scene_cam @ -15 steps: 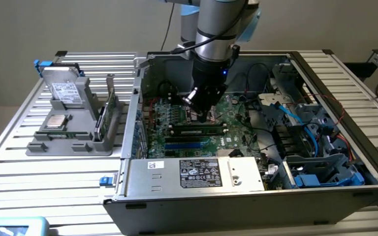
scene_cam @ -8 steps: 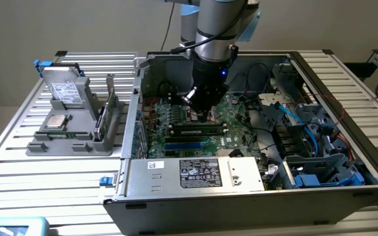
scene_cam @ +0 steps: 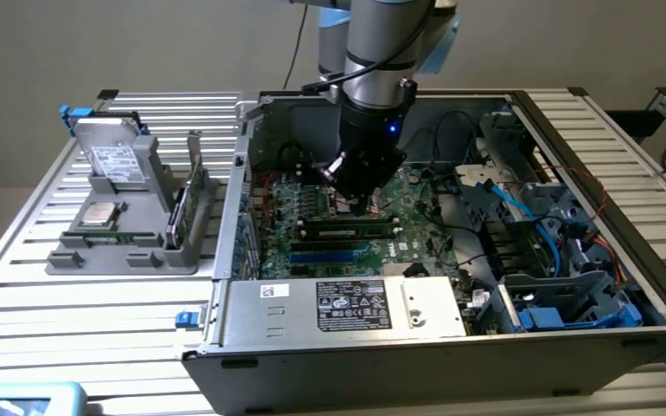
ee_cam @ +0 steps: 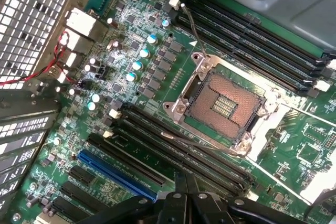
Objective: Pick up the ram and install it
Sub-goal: 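Press down the ram until it locks into place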
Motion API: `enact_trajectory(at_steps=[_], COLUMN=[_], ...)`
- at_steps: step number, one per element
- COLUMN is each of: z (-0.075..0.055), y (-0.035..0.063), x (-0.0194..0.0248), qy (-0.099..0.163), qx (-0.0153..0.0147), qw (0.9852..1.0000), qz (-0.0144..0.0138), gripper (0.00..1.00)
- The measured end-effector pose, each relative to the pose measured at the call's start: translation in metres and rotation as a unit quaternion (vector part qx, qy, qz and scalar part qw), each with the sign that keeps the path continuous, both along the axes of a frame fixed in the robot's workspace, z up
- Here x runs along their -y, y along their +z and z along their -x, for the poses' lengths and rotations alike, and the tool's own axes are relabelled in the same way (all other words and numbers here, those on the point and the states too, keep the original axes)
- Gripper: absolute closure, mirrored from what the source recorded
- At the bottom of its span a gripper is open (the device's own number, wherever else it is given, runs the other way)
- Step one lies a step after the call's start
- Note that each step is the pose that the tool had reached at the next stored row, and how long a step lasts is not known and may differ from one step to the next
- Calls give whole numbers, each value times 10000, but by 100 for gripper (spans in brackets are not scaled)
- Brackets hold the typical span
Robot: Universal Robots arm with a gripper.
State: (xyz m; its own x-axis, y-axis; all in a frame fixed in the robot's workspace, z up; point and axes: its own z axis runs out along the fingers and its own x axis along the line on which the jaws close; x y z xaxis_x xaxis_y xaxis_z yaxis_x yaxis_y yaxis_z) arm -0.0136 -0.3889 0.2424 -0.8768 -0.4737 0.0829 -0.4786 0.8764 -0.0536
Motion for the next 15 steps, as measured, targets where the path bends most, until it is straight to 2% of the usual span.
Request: enact_trajectory(at_steps=[5,10,12,15], z=[1,0,0,0], y=[0,0,0,-1], x=[-1,0,0,0], qy=[-278,-554,-659,-791], qx=[17,29,32,41], qw=[9996,9985,9978,9968], qz=[9,21,36,81], gripper=[89,89,89,89])
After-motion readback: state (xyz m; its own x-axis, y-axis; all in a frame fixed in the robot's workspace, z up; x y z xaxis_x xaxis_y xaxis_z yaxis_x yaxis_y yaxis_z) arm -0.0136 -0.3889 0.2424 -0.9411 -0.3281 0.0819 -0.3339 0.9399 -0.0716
